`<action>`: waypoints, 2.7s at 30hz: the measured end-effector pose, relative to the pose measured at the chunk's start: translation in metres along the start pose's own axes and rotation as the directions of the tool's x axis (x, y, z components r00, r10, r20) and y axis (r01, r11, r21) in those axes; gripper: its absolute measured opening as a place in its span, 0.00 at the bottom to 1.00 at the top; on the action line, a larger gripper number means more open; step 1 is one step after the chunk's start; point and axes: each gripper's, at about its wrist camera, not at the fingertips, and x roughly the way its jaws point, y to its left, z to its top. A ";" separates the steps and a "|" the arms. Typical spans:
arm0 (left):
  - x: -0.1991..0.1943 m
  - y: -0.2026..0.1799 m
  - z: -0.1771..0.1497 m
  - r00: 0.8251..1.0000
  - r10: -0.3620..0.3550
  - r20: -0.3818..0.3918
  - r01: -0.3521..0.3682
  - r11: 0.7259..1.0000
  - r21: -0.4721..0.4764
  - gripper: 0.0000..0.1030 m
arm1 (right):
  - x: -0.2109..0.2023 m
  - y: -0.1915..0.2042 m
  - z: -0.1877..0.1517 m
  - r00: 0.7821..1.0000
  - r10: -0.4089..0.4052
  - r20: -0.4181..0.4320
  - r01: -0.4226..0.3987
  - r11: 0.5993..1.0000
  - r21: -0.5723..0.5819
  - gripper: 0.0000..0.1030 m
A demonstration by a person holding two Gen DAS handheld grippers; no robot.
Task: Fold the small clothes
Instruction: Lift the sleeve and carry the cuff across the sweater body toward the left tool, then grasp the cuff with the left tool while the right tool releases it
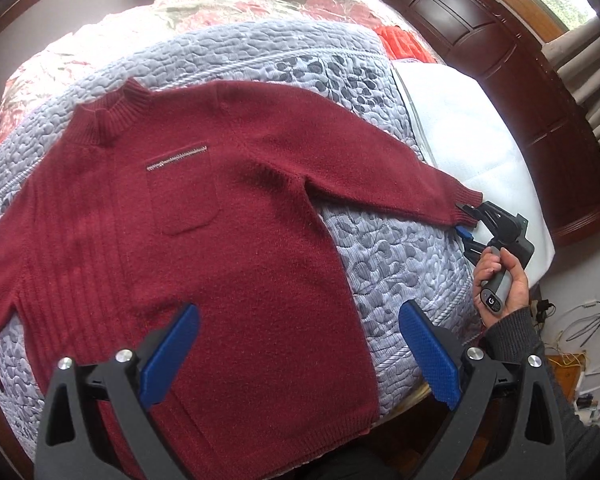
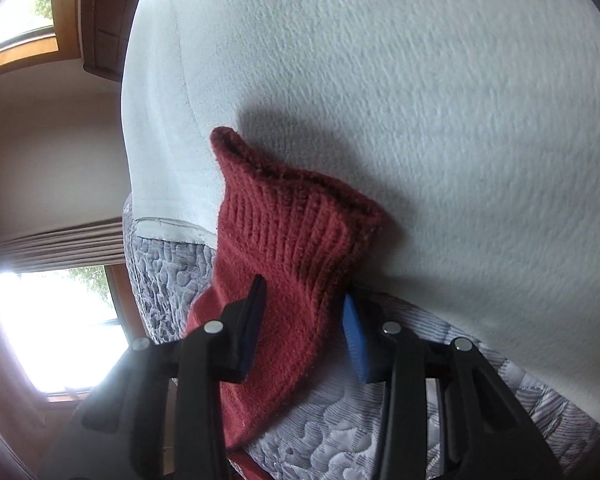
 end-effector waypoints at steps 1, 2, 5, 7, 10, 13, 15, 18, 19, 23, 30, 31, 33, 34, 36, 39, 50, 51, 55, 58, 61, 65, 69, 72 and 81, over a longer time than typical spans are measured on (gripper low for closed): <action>0.000 0.000 -0.001 1.000 0.002 -0.001 -0.002 1.000 -0.001 0.96 | -0.001 0.002 0.000 1.000 0.009 0.002 -0.009 1.000 -0.008 0.25; 0.000 0.001 -0.002 1.000 0.001 -0.003 -0.001 1.000 -0.003 0.96 | -0.001 0.004 0.000 1.000 0.015 0.000 -0.015 1.000 -0.015 0.13; -0.001 0.004 -0.004 1.000 0.000 -0.006 0.000 1.000 -0.012 0.96 | -0.008 0.014 -0.003 1.000 0.021 0.019 -0.021 0.999 -0.035 0.10; -0.002 0.007 -0.006 1.000 -0.006 -0.007 0.006 1.000 -0.021 0.96 | -0.013 0.025 -0.004 0.999 0.021 0.026 -0.019 0.998 -0.062 0.10; -0.008 0.015 -0.007 0.999 -0.053 0.000 0.053 0.997 -0.054 0.96 | -0.036 0.048 -0.007 0.999 0.021 0.050 -0.014 0.991 -0.130 0.09; -0.018 0.030 -0.008 0.992 -0.122 0.020 0.124 0.986 -0.115 0.96 | -0.054 0.089 -0.017 0.997 0.027 0.075 -0.009 0.974 -0.227 0.09; -0.027 0.042 -0.008 0.991 -0.128 0.038 0.132 0.981 -0.142 0.96 | -0.064 0.122 -0.029 0.995 0.033 0.090 -0.004 0.953 -0.304 0.09; -0.039 0.062 -0.010 0.992 -0.114 0.051 0.122 0.976 -0.179 0.96 | -0.076 0.174 -0.053 0.992 0.038 0.118 0.017 0.902 -0.432 0.09; -0.042 0.069 -0.010 0.993 -0.109 0.046 0.116 0.975 -0.191 0.96 | -0.078 0.192 -0.064 0.991 0.040 0.126 0.025 0.880 -0.475 0.09; -0.054 0.099 -0.017 0.994 -0.097 0.045 0.105 0.967 -0.232 0.96 | -0.080 0.255 -0.112 0.990 0.038 0.139 0.058 0.775 -0.630 0.09; -0.080 0.150 -0.031 0.979 -0.153 0.138 0.188 0.936 -0.298 0.96 | -0.062 0.328 -0.221 0.990 0.012 0.141 0.113 0.528 -0.842 0.09; -0.082 0.159 -0.032 0.974 -0.165 0.152 0.207 0.924 -0.323 0.96 | -0.055 0.336 -0.239 0.991 0.006 0.134 0.114 0.490 -0.864 0.09; -0.086 0.176 -0.034 0.963 -0.195 0.185 0.251 0.897 -0.364 0.96 | -0.039 0.347 -0.272 0.993 -0.014 0.121 0.116 0.416 -0.902 0.09; -0.087 0.184 -0.035 0.958 -0.209 0.198 0.272 0.885 -0.379 0.96 | -0.030 0.351 -0.289 0.993 -0.026 0.117 0.118 0.375 -0.919 0.09; -0.088 0.198 -0.033 0.948 -0.232 0.217 0.303 0.863 -0.405 0.96 | -0.011 0.354 -0.318 0.993 -0.052 0.109 0.120 0.298 -0.947 0.09; -0.084 0.220 -0.030 0.932 -0.272 0.239 0.353 0.828 -0.435 0.96 | 0.021 0.351 -0.357 0.990 -0.105 0.094 0.113 0.196 -0.974 0.09; -0.052 0.277 -0.002 0.843 -0.344 0.414 0.524 0.700 -0.485 0.96 | 0.155 0.253 -0.480 0.924 -0.314 0.216 0.126 -0.285 -0.950 0.09; -0.045 0.280 0.002 0.842 -0.349 0.411 0.526 0.695 -0.489 0.96 | 0.165 0.242 -0.485 0.918 -0.325 0.229 0.122 -0.318 -0.940 0.09; -0.012 0.290 0.019 0.831 -0.401 0.385 0.553 0.669 -0.497 0.96 | 0.192 0.203 -0.503 0.893 -0.348 0.285 0.111 -0.443 -0.890 0.09; 0.015 0.296 0.031 0.813 -0.447 0.373 0.582 0.631 -0.513 0.96 | 0.197 0.187 -0.511 0.888 -0.349 0.300 0.102 -0.486 -0.868 0.11; 0.047 0.300 0.038 0.786 -0.506 0.356 0.615 0.575 -0.539 0.96 | 0.192 0.180 -0.513 0.892 -0.336 0.302 0.100 -0.506 -0.857 0.21; 0.099 0.304 0.039 0.718 -0.613 0.330 0.648 0.417 -0.637 0.96 | 0.164 0.175 -0.506 0.893 -0.364 0.265 0.076 -0.458 -0.886 0.37; 0.127 0.293 0.037 0.719 -0.630 0.294 0.619 0.387 -0.683 0.96 | 0.118 0.169 -0.498 0.883 -0.416 0.219 0.068 -0.347 -0.935 0.41; 0.146 0.278 0.039 0.726 -0.644 0.240 0.587 0.400 -0.704 0.96 | 0.087 0.159 -0.495 0.873 -0.448 0.190 0.073 -0.266 -0.961 0.48; 0.173 0.255 0.061 0.811 -0.564 0.158 0.482 0.489 -0.727 0.92 | 0.051 0.148 -0.499 0.867 -0.487 0.106 0.046 -0.133 -0.990 0.48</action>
